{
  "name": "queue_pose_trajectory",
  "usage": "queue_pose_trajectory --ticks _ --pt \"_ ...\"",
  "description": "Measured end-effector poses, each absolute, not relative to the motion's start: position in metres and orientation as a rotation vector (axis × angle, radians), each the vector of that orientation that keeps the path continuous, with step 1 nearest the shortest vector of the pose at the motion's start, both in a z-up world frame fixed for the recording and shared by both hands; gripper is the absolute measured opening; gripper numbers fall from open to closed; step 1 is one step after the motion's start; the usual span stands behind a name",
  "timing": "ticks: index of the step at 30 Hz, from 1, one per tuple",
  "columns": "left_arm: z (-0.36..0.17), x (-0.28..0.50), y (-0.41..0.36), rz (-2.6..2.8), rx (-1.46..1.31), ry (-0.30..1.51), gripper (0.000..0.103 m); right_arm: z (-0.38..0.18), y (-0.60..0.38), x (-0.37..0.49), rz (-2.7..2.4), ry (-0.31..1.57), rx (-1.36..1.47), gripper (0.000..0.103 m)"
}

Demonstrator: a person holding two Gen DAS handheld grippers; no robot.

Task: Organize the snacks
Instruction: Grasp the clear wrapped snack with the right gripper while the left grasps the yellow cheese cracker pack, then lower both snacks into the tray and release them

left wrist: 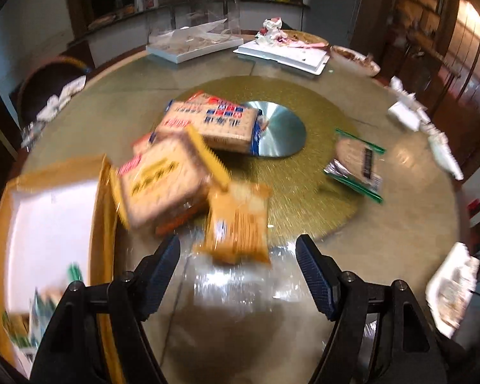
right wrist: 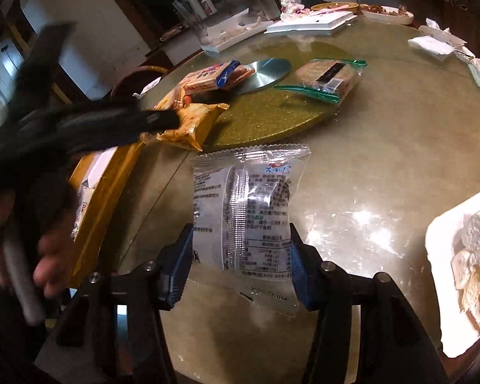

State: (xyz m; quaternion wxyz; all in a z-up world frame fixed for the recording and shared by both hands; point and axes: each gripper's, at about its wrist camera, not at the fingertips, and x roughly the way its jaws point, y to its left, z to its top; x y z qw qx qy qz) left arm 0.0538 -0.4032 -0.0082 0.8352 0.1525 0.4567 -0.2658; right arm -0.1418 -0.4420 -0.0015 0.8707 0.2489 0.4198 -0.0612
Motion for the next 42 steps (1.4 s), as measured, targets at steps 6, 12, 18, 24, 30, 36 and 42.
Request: queue_pose_trajectory --ticks 6,12,18,24,30,36,42 --pt "-0.037 0.068 -0.424 -0.506 0.395 1.032 0.043 -0.002 -0.444 -0.147 -0.118 0.871 0.536 0.055" --pt "-0.03 0.039 -0.387 -0.543 0.281 1.078 0.043 -0.001 -0.437 -0.149 -0.099 0.867 0.509 0.055" --pt "-0.017 -0.028 -0.308 -0.621 0.047 1.086 0.043 -0.002 -0.435 -0.149 -0.074 0.861 0.53 0.05" --pt "-0.001 -0.048 -0.271 -0.637 -0.076 1.031 0.043 0.0 -0.425 -0.145 -0.063 0.86 0.522 0.048" --pt "0.052 -0.048 -0.215 -0.628 -0.202 0.9 0.043 0.036 -0.409 -0.149 -0.006 0.781 0.49 0.047" --pt "0.079 -0.032 -0.138 -0.441 -0.241 0.794 0.043 0.07 -0.362 -0.127 0.148 0.717 0.426 0.047" --pt "0.047 -0.003 -0.1 -0.319 -0.261 0.834 0.043 0.054 -0.305 -0.072 0.303 0.804 0.404 0.047"
